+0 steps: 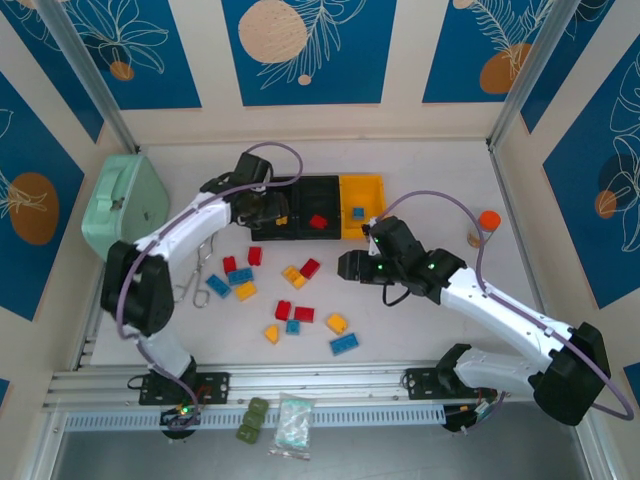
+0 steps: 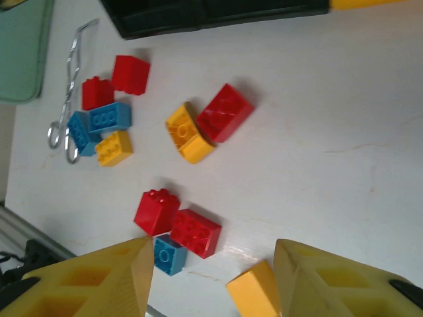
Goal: Sort the legos into containers by color
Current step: Place the lego in the container, then pick up the lego from the bottom-center of the table.
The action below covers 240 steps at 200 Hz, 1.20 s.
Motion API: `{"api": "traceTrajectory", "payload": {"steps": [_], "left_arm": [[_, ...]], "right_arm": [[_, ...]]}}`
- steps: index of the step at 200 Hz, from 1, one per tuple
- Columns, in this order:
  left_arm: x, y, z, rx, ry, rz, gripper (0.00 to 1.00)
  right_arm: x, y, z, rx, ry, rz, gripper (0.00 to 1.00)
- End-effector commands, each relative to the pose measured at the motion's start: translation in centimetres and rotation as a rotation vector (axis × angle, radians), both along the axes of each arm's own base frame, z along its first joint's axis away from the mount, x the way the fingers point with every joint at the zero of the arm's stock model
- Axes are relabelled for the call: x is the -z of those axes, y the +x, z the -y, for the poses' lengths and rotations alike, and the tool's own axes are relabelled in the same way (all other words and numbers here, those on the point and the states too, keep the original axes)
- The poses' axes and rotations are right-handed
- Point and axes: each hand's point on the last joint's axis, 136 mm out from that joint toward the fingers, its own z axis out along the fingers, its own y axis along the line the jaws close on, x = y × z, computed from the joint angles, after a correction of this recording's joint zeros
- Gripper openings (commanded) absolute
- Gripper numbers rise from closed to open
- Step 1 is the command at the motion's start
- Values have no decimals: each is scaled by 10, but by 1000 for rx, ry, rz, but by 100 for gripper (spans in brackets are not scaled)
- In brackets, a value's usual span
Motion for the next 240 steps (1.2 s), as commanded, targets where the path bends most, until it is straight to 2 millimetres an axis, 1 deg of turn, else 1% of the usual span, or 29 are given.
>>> {"api": "traceTrajectory", "payload": {"steps": [1,18,39,61,80,88,96,112,126,136,153,175,219,240], "left_arm": [[-11,-29,14,112,-63,6,57],[-12,-53,20,177,-95,-6,57],[-4,-84,21,228,-119,-28,58],[7,-110,16,239,-144,-49,59],[14,-128,16,248,-181,-57,59],[17,-135,16,250,-194,-62,59],[20,-141,16,251,-208,-69,59],[28,-154,16,256,-222,-88,59],[35,-164,14,257,-221,-107,59],[40,-171,10,247,-218,-118,59],[47,-180,2,225,-210,-135,59],[54,-189,-8,203,-196,-149,59],[59,-197,-16,170,-193,-158,59],[60,-198,-18,159,-188,-156,60]], "right_arm": [[-6,0,16,42,-24,-17,53],[-1,-4,23,44,-54,-40,54],[9,-12,27,29,-84,-70,55],[21,-21,35,37,-121,-98,56],[29,-26,38,38,-136,-114,56],[31,-28,36,21,-143,-114,57],[33,-31,33,-5,-154,-109,59],[43,-38,24,-76,-176,-104,62],[54,-44,15,-136,-201,-104,63],[62,-49,8,-176,-224,-102,64],[76,-54,-3,-232,-258,-104,64],[90,-57,-16,-287,-294,-108,65],[115,-63,-34,-375,-391,-131,64],[124,-64,-41,-397,-421,-144,61]]}}
